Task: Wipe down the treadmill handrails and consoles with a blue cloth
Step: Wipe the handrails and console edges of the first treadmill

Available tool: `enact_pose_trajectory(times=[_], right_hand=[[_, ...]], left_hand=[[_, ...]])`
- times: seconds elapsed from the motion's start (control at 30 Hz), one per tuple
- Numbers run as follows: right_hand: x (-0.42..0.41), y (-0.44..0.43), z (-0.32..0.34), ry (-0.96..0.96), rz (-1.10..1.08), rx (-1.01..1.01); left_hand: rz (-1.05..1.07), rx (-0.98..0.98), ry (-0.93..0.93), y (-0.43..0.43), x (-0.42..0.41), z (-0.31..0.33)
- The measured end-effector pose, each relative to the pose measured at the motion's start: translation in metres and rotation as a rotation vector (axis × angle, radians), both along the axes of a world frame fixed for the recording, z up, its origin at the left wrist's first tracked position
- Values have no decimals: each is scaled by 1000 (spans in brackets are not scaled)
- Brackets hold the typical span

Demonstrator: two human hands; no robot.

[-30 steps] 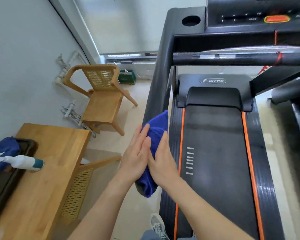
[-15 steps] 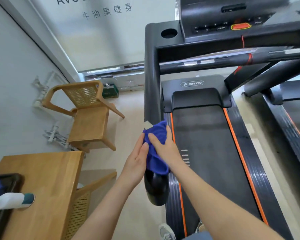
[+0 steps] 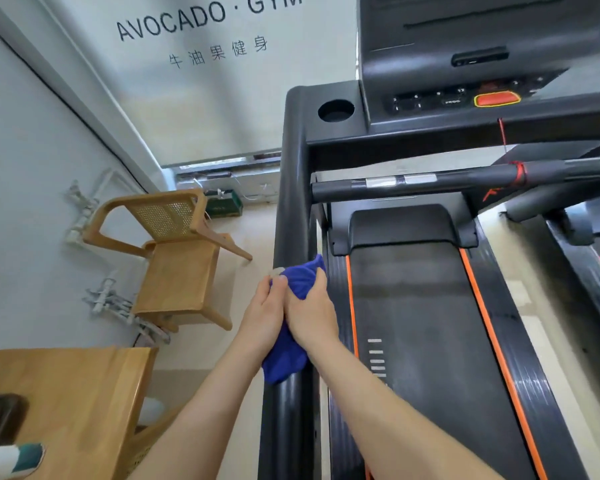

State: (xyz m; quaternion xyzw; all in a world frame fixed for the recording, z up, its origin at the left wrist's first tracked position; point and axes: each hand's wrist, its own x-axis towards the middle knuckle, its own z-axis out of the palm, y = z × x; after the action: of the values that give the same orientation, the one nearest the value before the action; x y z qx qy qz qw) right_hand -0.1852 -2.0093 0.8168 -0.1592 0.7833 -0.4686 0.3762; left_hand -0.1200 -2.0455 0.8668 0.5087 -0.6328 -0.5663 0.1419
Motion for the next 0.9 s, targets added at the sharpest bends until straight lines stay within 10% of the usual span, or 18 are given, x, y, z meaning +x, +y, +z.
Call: enact_pose_trajectory(times=[0.27,0.53,0.9], right_hand=[[-110,-90,0,-249,16,-226],[-37,2,-15,-163,137,-376],[-107,-104,-40,-393,-129,-456]], left_hand=[[15,-307,-145,-71,-103,11],[-172,-491,-314,-93,-107,-20],[-50,-333,-308,-130,-135,-13]])
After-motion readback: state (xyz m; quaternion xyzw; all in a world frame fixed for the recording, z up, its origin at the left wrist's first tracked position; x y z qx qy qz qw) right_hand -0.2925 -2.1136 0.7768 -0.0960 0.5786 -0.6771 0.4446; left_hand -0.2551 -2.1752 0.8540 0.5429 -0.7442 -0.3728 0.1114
